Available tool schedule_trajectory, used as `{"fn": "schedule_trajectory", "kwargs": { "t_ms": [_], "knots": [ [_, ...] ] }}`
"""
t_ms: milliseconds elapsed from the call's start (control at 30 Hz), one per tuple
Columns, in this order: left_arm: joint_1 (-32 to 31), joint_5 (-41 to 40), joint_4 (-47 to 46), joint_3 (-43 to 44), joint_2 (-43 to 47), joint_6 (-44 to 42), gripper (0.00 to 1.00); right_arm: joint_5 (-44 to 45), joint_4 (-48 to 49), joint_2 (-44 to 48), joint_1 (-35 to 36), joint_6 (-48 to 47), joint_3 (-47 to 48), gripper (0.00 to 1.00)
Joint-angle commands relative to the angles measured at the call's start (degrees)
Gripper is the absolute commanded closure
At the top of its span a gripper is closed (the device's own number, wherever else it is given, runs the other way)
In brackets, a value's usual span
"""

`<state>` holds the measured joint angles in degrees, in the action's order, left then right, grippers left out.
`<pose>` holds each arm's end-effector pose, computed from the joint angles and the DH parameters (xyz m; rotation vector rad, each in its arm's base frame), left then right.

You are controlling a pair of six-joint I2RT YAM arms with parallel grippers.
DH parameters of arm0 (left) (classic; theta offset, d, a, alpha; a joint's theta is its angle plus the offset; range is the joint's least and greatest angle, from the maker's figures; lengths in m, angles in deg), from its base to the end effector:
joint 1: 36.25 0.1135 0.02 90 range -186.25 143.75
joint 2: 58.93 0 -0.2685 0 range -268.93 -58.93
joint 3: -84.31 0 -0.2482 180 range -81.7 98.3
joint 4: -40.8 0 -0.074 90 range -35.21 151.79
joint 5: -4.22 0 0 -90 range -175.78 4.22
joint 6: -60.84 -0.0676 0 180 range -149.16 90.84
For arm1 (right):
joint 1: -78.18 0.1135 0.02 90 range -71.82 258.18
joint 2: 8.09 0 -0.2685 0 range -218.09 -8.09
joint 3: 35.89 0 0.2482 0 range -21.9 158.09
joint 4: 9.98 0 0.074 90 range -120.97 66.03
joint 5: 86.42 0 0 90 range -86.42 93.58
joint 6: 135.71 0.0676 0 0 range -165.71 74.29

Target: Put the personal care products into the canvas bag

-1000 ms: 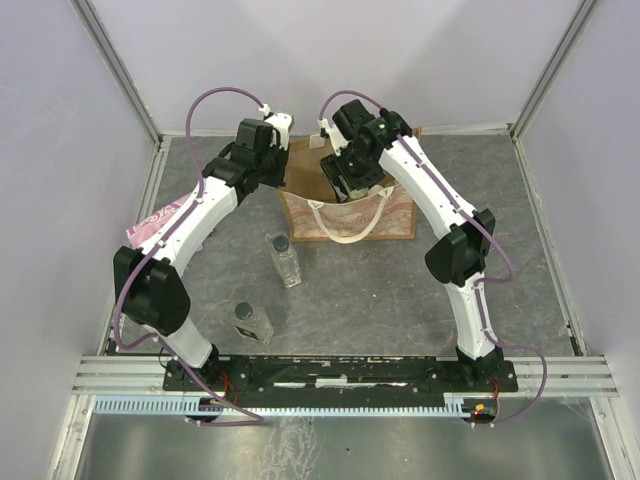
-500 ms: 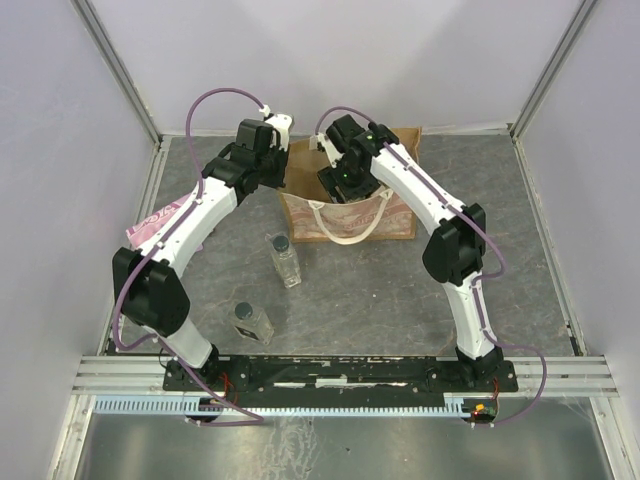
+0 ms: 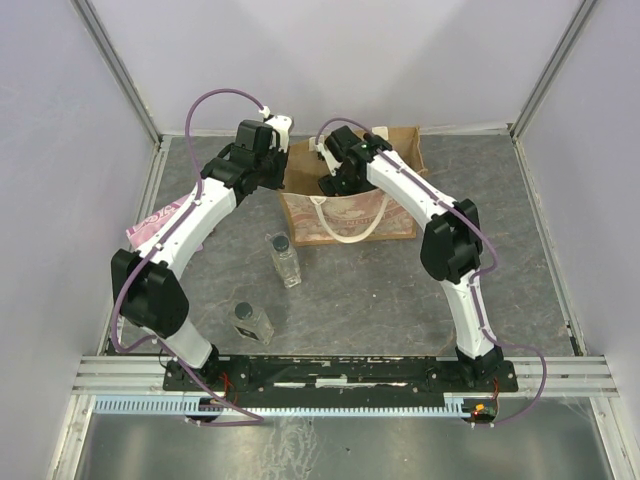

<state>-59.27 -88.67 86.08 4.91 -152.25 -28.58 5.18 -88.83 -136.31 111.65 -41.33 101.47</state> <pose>0.3633 -0.1506 0.3259 0.4085 2.2007 -0.1680 0.4017 0.2633 0.2311 -0.6952 2.7071 0.1253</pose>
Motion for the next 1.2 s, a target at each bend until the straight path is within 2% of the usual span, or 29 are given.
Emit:
{"fn": "schedule_trajectory", "kwargs": {
  "t_ms": [0,233,300,400,600,667,867,1167],
  "knots": [
    [0.7,-2.65,0.35,1.8,3.1,-1.99,0.97,3.4,-4.48,-0.51,-1.32,-1.5,-1.38,1.0],
    [0.73,-2.57,0.38,2.2,2.77,-2.07,0.97,4.14,-4.96,-1.9,-1.28,-2.02,-2.14,1.0],
    [0.7,-2.56,0.34,2.33,2.72,-2.07,0.97,4.19,-5.29,-2.24,-1.3,-2.14,-2.0,0.97],
    [0.73,-2.55,0.38,2.25,2.72,-2.09,0.97,3.69,-5.15,-1.39,-1.3,-2.19,-1.95,0.82],
    [0.71,-2.21,0.3,2.29,2.4,-1.99,0.97,1.5,-4.23,3.06,-1.26,-2.28,-1.03,0.37],
    [0.76,-2.16,0.31,2.2,2.29,-2.0,0.97,1.01,-5.39,4.44,-1.26,-2.36,0.43,0.26],
    [0.72,-2.64,0.33,1.66,2.01,-2.6,0.97,1.29,-9.48,8.57,-1.25,-2.91,4.95,0.15],
    [0.75,-3.14,-0.33,0.45,2.58,-3.15,0.97,1.73,-8.51,17.88,-1.3,-2.27,4.41,0.03]
  ]
}}
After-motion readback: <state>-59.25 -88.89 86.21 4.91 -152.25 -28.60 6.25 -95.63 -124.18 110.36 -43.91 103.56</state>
